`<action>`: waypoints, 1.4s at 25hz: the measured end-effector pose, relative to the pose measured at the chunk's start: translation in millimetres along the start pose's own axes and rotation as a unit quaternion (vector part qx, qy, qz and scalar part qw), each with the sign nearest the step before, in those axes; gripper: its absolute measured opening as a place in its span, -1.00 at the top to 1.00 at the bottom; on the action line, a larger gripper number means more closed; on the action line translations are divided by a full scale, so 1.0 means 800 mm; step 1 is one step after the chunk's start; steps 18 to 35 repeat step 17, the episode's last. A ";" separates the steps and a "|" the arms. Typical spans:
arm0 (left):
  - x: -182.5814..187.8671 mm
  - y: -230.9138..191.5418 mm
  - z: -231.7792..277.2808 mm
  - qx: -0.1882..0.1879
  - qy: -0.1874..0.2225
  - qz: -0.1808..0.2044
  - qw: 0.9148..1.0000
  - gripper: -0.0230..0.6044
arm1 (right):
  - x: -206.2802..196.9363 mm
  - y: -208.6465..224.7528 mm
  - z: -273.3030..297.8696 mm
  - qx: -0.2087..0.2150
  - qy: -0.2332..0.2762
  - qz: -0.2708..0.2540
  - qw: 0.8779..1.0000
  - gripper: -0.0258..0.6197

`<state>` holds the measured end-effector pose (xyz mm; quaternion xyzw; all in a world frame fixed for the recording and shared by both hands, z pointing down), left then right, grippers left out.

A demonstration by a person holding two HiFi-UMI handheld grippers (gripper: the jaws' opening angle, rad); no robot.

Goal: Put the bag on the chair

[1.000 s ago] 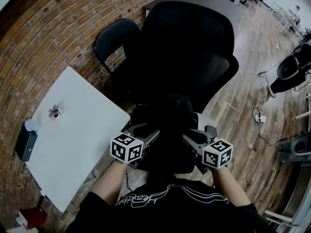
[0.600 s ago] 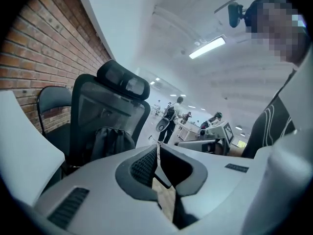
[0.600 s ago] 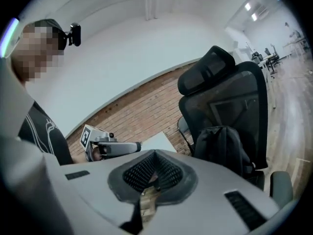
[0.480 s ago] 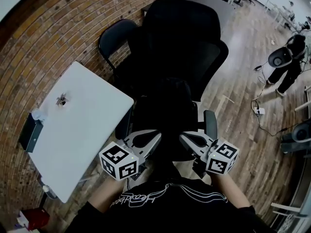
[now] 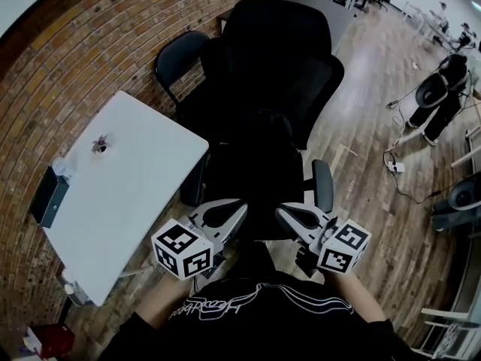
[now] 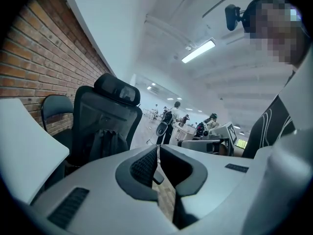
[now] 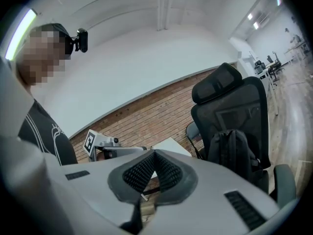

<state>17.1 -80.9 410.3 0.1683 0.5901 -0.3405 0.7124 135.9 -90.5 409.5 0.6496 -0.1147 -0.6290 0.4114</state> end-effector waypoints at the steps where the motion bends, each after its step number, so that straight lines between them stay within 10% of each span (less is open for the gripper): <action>1: -0.001 0.002 -0.001 -0.001 -0.001 0.000 1.000 0.79 | -0.002 -0.001 -0.002 0.000 -0.001 0.000 1.000 0.93; 35: -0.009 -0.002 0.001 0.007 -0.015 -0.001 1.000 0.79 | -0.007 0.010 0.013 -0.002 -0.020 0.000 1.000 0.93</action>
Point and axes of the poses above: the fingertips, and each gripper's own axes: z forward along the fingers, y to its right, x out of its top, the point moved 3 cm from there along -z, backward along the fingers, and after that the axes turned 15 degrees about z, right-handed, at the moved point
